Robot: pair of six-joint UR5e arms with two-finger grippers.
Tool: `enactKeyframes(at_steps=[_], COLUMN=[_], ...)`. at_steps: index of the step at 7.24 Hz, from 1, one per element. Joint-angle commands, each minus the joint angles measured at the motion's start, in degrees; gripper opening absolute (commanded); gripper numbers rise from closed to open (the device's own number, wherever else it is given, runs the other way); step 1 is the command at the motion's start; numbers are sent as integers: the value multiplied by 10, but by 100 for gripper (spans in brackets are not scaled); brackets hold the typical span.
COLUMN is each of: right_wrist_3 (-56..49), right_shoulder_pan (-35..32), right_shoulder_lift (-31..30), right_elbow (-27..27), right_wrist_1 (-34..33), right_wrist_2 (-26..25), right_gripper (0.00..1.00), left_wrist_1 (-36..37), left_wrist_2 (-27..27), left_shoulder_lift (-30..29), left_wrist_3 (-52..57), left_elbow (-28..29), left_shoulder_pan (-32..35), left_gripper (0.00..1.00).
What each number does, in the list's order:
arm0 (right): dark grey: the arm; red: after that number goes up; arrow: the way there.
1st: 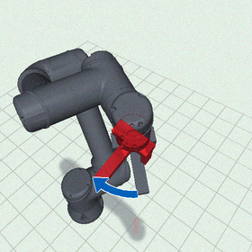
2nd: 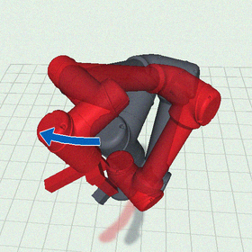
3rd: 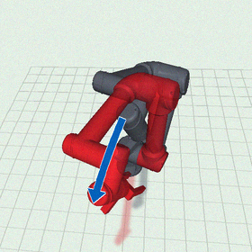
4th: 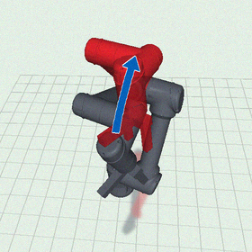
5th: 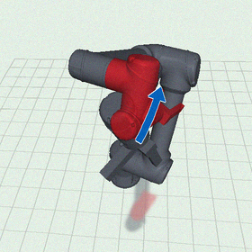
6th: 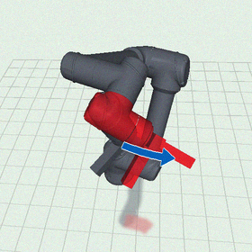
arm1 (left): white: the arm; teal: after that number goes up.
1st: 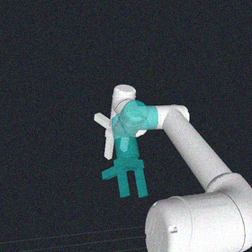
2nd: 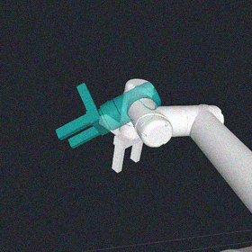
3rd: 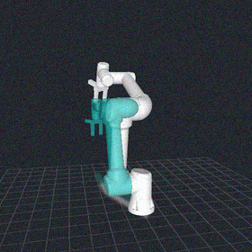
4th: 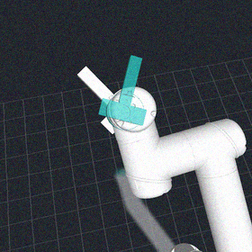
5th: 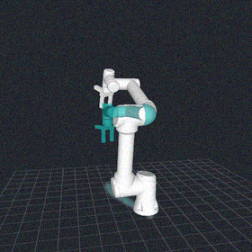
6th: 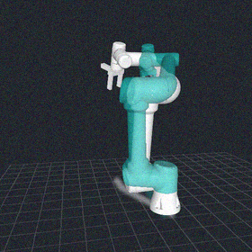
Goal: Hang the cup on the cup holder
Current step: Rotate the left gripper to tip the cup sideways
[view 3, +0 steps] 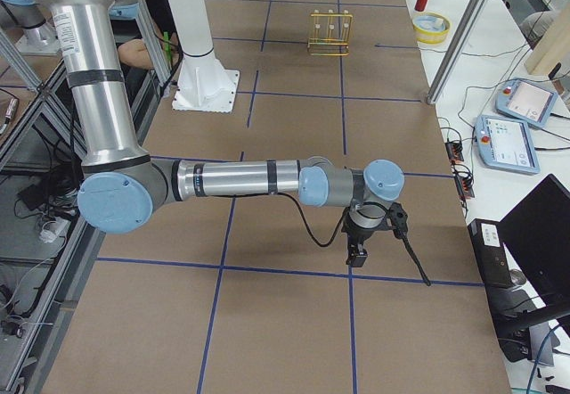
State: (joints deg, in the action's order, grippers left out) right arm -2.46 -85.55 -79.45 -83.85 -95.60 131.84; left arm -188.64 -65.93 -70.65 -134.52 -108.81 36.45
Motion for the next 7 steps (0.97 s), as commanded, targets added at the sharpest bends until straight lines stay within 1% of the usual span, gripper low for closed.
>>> enactKeyframes(at_steps=[1,2,4,5,7], right_wrist_3=[0,0,0,0,0], right_shoulder_pan=[-1,-1,-1,-1,-1], right_shoulder_lift=[0,0,0,0,0], right_elbow=[0,0,0,0,0], right_wrist_1=[1,1,1,0,0], right_wrist_2=[0,0,0,0,0], right_gripper=[100,100,100,100,100], left_wrist_1=[-33,-39,-87,-106,-107], left_wrist_2=[51,85,172,204,305], left_shoulder_lift=[-1,-1,-3,-3,-7], left_wrist_3=[-144,-219,-344,-393,-494], left_elbow=[3,4,25,26,28], left_shoulder_pan=[-38,-58,-110,-130,-176], left_gripper=[0,0,0,0,0])
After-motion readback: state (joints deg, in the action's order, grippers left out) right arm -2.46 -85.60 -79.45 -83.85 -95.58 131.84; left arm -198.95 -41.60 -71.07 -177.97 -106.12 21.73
